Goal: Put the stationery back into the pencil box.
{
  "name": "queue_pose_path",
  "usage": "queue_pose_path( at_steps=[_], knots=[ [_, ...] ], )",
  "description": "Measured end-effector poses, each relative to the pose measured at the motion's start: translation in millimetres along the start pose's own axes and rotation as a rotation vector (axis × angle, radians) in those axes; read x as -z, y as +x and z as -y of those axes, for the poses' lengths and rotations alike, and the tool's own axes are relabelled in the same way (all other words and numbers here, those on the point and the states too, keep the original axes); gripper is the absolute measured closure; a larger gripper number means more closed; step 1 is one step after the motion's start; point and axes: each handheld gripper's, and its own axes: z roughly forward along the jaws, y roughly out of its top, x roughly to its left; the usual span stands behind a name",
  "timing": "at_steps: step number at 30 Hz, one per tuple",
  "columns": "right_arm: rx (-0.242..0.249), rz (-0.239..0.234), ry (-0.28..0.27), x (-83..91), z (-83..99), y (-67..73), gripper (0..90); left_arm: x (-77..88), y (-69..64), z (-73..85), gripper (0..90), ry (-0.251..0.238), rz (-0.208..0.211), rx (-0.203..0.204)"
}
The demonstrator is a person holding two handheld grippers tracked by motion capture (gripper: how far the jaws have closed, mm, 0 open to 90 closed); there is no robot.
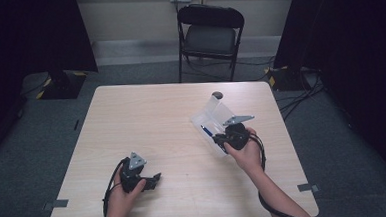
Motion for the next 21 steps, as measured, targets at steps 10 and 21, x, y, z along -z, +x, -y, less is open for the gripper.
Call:
queue_pose_path(
  at_steps=[10,21],
  knots=[
    [-0.011,0.06,0.016,-20.3,-3.0,-12.2,79.8,0.0,0.0,0.0,14.5,0.0,0.0,0.0],
    [-0.005,0.08,0.029,-40.8,-0.4,-17.2,79.7,-0.1,-0.1,0.0,14.2,0.0,0.0,-0.001]
  ],
)
